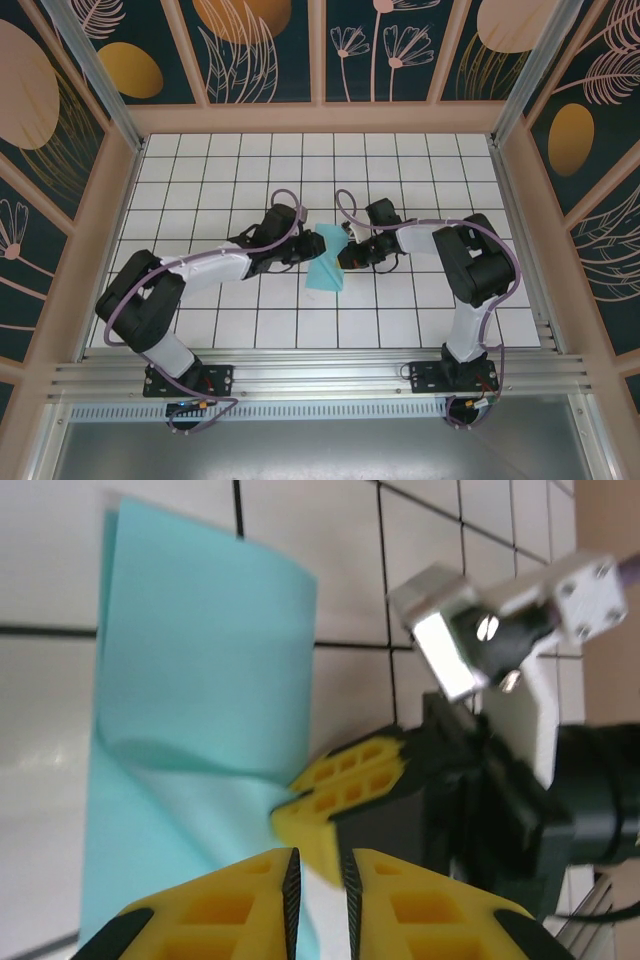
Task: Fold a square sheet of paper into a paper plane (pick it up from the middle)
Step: Fold the triangle a second time at the center of the table.
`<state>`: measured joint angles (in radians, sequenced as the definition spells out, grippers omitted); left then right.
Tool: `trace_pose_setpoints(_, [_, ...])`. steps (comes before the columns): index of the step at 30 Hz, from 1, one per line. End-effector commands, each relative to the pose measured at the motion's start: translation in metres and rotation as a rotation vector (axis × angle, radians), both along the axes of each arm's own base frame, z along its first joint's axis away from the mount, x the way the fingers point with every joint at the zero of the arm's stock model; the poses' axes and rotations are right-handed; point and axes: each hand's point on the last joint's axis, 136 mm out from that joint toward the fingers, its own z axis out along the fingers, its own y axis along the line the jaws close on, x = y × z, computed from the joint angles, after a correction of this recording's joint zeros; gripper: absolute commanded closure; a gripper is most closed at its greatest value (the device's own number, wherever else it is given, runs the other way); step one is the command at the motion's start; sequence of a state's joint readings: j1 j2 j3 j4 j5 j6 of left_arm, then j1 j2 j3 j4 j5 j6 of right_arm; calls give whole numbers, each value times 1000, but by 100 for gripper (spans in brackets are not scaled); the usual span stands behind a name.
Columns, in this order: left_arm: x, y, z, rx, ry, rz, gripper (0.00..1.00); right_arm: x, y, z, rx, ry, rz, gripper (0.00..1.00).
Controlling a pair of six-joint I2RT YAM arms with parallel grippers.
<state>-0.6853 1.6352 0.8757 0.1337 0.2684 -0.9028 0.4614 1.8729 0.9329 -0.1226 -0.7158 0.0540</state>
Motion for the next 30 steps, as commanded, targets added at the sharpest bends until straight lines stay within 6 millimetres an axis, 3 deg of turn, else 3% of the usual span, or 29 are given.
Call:
trace_pose_setpoints(1, [21,-11,5,-42,-5,35,76,-4,-14,-25,-85,28,-18,92])
trace_pose_setpoints(2, [23,-13,7,-48,-7,33,76,-3,-14,-24,-83,25,-19,92])
trace_pose_setpoints(3, [25,-15,-5,-35,20,36,76,-3,-14,-24,-82,27,-18,92])
trace_pose_setpoints(7, [25,-15,-21,-26,56,52,77,-4,-13,-25,-80,30,-15,92])
trace_pose_setpoints(18, [23,-27,-36,-76,95,19,78,-3,-13,-28,-85,31,-14,92])
trace_pose_setpoints(30, [11,-17,-73,-17,162,28,78,-4,-13,-30,-82,39,-10,92])
